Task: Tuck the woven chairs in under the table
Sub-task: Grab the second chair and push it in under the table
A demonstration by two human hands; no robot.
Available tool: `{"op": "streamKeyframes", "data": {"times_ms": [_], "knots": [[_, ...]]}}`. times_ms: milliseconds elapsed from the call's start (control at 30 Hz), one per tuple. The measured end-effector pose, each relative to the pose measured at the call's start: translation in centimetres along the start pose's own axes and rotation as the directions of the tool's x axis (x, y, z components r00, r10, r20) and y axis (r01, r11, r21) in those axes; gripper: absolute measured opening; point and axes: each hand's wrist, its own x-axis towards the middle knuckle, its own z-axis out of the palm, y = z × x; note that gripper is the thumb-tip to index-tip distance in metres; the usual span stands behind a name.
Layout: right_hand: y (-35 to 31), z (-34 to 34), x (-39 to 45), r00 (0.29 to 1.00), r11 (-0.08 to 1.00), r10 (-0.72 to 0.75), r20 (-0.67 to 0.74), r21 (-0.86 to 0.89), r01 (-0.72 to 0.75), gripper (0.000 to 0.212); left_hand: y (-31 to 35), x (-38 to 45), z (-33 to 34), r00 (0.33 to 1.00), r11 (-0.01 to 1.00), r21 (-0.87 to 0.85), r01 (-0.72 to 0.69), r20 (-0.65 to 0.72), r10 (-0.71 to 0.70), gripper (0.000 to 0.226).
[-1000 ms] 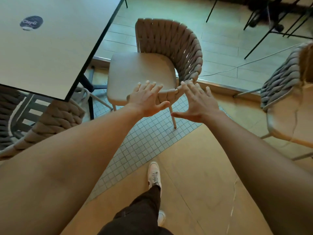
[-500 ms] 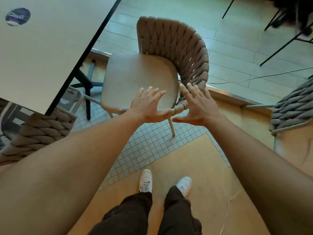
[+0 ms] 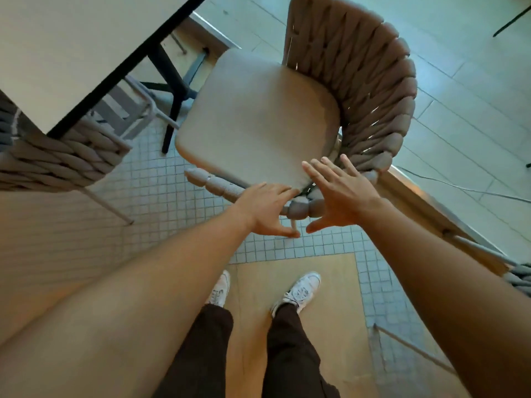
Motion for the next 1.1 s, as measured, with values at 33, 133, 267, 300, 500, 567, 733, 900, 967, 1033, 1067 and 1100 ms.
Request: {"op": "streamKeyframes", "data": {"times_ms": [33, 133, 267, 300, 500, 567, 733, 900, 967, 1033, 1067, 1100], "knots": [[0.9, 0.5, 0.3, 0.999, 0.999, -0.039, 0.023, -0.036, 0.040, 0.147, 0.5, 0.6, 0.5, 1.000, 1.000, -0.002, 0.023, -0.008, -0.023, 0.101], [3.3, 1.9, 1.2, 0.988, 0.981, -0.134, 0.070, -0.133, 0.143, 0.140, 2.1, 2.0, 1.6, 0.990, 0.991, 0.032, 0.131, -0.062, -0.129, 0.087], [4.7, 3.5, 1.9, 0.960, 0.956, -0.268, -0.077, -0.144, 0.255, 0.075, 2.5, 2.6, 2.4, 0.969, 0.965, 0.122, 0.232, -0.111, -0.219, 0.054], [4.8, 3.5, 2.0, 0.949, 0.948, -0.294, -0.114, -0.162, 0.274, 0.065, 2.3, 2.6, 2.5, 0.972, 0.963, 0.148, 0.223, -0.110, -0.209, 0.052], [4.7, 3.0, 3.0, 0.952, 0.953, -0.283, -0.117, -0.146, 0.265, 0.063, 0.9, 3.1, 2.0, 0.986, 0.978, 0.149, 0.144, -0.105, -0.129, 0.050], [4.4, 2.7, 3.5, 0.956, 0.960, -0.261, -0.136, -0.135, 0.243, 0.067, 0.1, 3.1, 1.7, 0.986, 0.979, 0.146, 0.141, -0.106, -0.126, 0.050], [2.7, 2.5, 4.0, 0.957, 0.968, -0.238, -0.165, -0.119, 0.220, 0.071, -1.1, 2.3, 1.7, 0.984, 0.975, 0.150, 0.164, -0.098, -0.151, 0.049], [-1.3, 2.9, 4.3, 0.951, 0.970, -0.242, -0.193, -0.075, 0.231, 0.073, -2.8, -0.9, 2.4, 0.981, 0.973, 0.150, 0.178, -0.099, -0.164, 0.050], [-3.3, 2.8, 4.7, 0.945, 0.967, -0.256, -0.204, -0.039, 0.253, 0.067, -4.1, -2.5, 2.7, 0.982, 0.973, 0.152, 0.173, -0.101, -0.158, 0.050], [-4.8, 2.6, 5.3, 0.943, 0.966, -0.258, -0.209, -0.027, 0.258, 0.060, -5.5, -3.7, 3.1, 0.983, 0.973, 0.158, 0.167, -0.107, -0.151, 0.049], [-5.3, 2.5, 5.5, 0.944, 0.966, -0.255, -0.209, -0.023, 0.256, 0.058, -6.0, -4.0, 3.1, 0.983, 0.973, 0.162, 0.163, -0.110, -0.146, 0.049], [-5.5, 2.4, 5.8, 0.945, 0.967, -0.251, -0.211, -0.017, 0.253, 0.057, -6.4, -4.1, 3.1, 0.983, 0.973, 0.165, 0.159, -0.114, -0.141, 0.049]]}}
